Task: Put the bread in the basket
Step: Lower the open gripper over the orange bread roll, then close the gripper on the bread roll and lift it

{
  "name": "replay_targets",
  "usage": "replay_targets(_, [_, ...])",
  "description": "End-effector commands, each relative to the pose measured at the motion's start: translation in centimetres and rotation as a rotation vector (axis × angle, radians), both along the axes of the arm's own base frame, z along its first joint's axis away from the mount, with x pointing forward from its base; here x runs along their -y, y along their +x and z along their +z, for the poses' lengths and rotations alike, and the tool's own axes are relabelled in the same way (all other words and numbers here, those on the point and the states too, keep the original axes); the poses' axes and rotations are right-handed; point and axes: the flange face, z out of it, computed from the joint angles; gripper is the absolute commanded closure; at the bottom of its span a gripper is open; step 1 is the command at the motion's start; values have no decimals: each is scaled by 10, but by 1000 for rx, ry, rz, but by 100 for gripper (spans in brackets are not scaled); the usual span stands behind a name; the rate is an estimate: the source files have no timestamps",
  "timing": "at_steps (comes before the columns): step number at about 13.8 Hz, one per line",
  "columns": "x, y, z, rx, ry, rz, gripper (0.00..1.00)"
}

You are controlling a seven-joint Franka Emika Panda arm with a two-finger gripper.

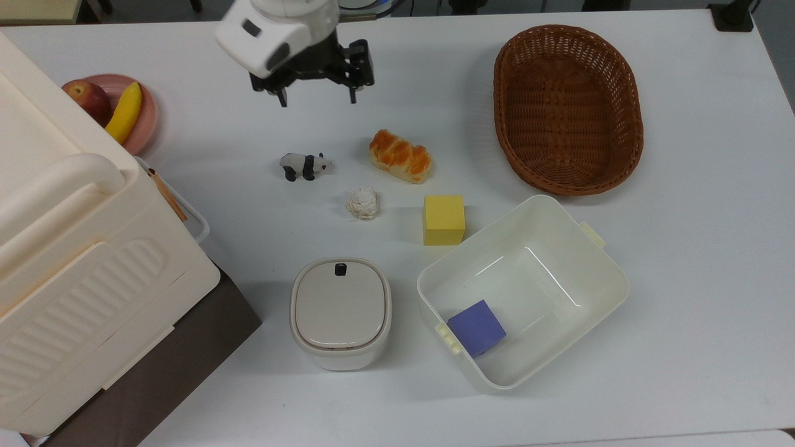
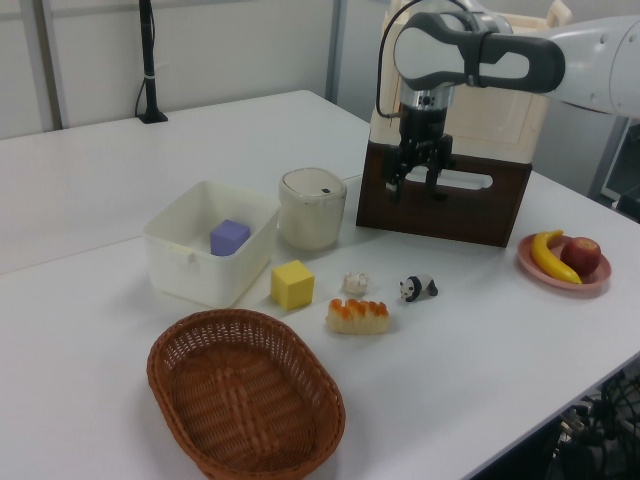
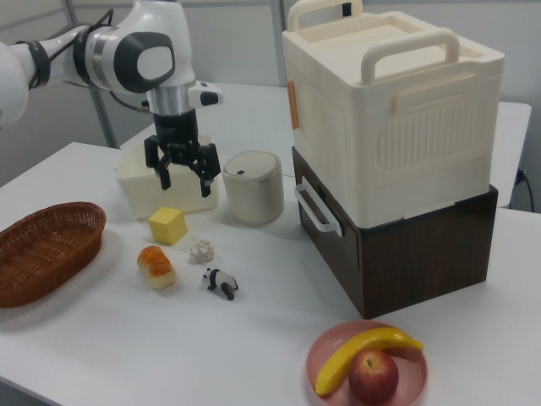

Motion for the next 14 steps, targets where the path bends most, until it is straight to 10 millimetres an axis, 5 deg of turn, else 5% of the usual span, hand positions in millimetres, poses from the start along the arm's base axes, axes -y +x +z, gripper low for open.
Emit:
replay_targets(1, [-44,-16,-40,-75,14,300,0])
replay_targets(6, [-79,-25,-76,-73,13,567,0])
replay_targets(14, [-137,-43,-195,-101,-128,802,3])
